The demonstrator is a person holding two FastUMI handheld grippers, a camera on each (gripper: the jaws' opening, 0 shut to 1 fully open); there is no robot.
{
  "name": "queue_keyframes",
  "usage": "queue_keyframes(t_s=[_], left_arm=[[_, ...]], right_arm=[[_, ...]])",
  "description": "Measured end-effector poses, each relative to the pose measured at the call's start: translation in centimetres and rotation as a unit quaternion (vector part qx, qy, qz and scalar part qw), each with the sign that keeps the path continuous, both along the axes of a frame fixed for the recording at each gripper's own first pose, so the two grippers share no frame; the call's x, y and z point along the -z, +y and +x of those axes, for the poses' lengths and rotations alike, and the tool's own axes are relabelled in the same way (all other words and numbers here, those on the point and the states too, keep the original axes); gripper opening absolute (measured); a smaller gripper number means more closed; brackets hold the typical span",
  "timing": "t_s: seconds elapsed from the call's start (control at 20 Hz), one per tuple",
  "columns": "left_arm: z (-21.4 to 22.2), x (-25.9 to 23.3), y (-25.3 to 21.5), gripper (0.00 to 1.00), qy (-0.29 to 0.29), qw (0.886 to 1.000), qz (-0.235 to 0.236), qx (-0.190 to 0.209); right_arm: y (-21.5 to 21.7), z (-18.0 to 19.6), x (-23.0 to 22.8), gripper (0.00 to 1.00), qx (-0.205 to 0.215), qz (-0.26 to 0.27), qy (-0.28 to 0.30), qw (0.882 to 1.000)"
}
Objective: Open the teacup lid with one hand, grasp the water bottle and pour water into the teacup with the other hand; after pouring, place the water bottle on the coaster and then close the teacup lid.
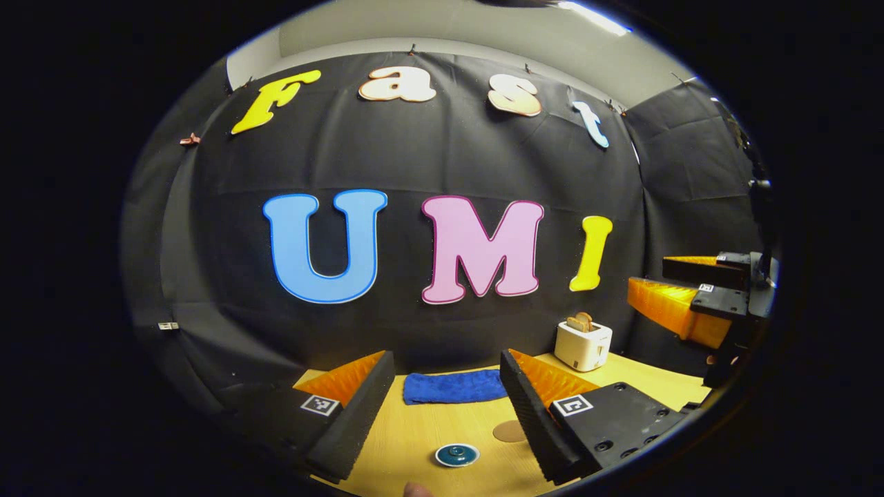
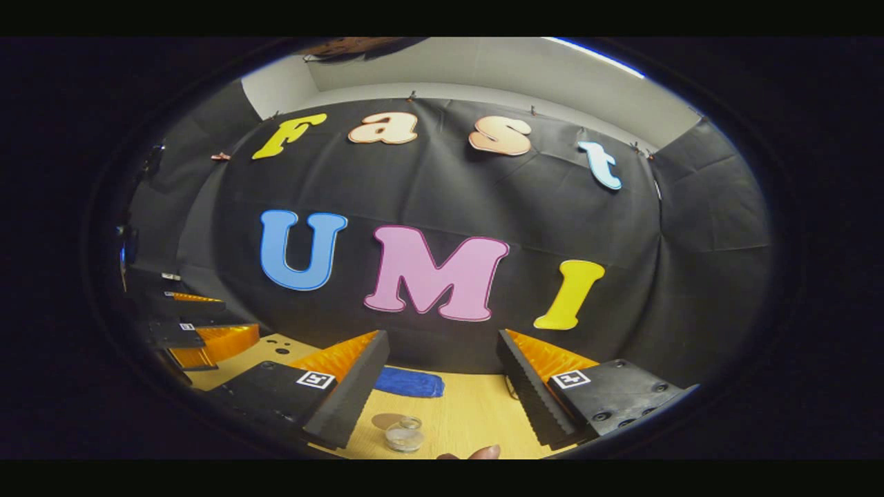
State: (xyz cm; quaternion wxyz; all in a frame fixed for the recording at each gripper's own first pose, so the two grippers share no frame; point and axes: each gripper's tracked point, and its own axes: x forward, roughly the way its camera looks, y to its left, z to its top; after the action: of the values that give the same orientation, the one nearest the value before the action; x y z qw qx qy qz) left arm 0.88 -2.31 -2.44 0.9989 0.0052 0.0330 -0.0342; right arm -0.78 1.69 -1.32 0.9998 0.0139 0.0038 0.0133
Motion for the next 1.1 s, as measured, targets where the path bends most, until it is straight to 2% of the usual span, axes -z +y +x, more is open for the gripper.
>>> queue_keyframes(t_s=[0.25,0.55,0.85,0.95,1.0,1.1], left_arm=[[1.4,2.9,-2.4,0.96,0.036,0.999,0.019,0.005],[1.9,7.9,-1.5,0.97,0.083,0.996,0.022,-0.004],[2.0,11.4,-1.8,0.86,0.101,0.995,0.024,-0.002],[1.9,12.2,-2.1,0.77,0.112,0.994,0.016,0.003],[1.8,12.4,-2.3,0.7,0.12,0.993,0.01,0.004],[1.6,12.9,-2.4,0.64,0.133,0.991,0.004,-0.001]], right_arm=[[1.1,0.5,4.9,0.99,-0.01,-0.002,0.026,1.0],[2.9,1.2,12.2,0.96,-0.016,-0.027,0.036,0.999],[4.3,0.2,18.3,0.98,-0.021,-0.025,0.055,0.998],[4.4,-0.1,20.0,0.98,-0.024,-0.02,0.067,0.997],[4.3,-0.2,20.8,0.98,-0.025,-0.019,0.074,0.997],[4.2,-0.2,21.6,0.98,-0.029,-0.02,0.079,0.996]])
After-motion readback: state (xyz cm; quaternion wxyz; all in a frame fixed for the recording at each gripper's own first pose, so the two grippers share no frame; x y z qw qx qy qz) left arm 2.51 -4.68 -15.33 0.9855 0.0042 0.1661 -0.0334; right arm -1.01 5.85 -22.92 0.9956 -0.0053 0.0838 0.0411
